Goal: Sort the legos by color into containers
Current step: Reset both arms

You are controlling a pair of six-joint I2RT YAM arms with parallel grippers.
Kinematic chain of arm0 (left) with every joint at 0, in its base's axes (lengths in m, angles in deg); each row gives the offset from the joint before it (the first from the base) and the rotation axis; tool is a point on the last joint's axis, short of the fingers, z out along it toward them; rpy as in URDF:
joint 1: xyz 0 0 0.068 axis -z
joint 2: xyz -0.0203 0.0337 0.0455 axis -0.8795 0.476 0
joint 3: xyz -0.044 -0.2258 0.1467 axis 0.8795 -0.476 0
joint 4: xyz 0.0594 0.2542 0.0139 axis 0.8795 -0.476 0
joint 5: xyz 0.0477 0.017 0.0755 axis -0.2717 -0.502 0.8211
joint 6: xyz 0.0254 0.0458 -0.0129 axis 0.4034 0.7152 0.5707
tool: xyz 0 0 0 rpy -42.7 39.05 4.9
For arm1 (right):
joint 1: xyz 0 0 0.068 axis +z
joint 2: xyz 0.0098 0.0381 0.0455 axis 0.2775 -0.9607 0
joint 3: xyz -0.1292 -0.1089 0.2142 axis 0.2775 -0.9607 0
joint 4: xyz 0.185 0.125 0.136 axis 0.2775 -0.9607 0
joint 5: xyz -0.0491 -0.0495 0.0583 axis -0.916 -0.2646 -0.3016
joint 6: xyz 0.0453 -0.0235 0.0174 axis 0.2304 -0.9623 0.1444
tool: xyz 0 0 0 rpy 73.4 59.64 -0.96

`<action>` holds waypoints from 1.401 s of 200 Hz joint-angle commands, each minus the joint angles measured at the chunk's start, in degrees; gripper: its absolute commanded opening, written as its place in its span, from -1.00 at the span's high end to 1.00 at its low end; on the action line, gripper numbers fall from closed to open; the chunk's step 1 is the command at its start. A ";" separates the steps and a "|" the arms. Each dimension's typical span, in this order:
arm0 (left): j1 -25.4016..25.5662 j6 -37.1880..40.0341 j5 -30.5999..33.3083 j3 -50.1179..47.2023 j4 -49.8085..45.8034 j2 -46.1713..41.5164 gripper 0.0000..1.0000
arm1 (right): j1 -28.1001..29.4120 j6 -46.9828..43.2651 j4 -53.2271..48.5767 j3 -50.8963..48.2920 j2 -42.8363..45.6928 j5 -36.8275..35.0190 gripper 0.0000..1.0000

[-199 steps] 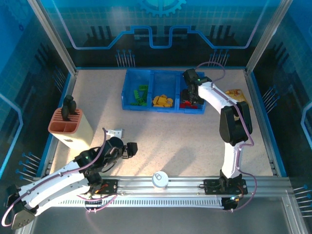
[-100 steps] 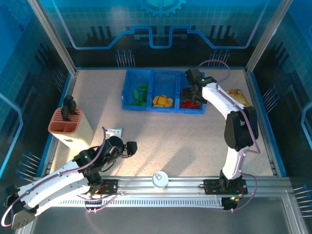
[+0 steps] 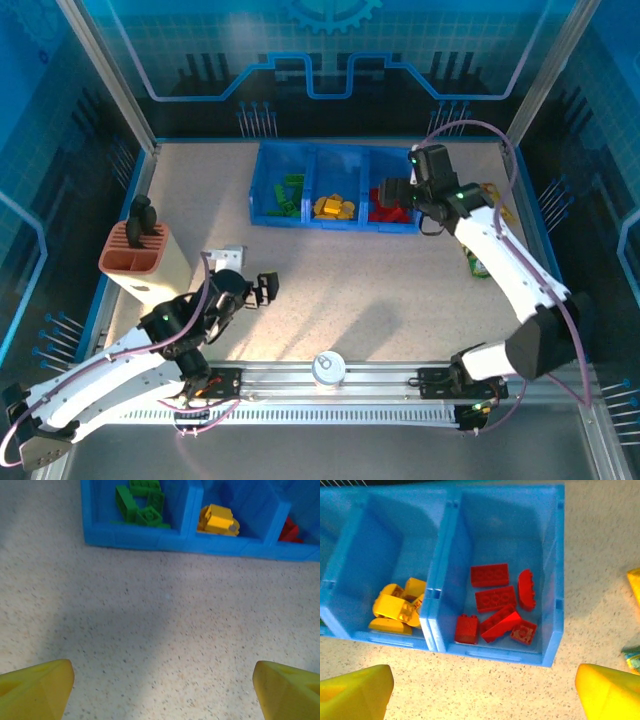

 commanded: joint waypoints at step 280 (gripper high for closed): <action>-0.27 26.68 34.46 -22.88 26.28 -6.99 -0.98 | 3.93 -13.20 18.95 -63.37 63.87 -22.26 -0.99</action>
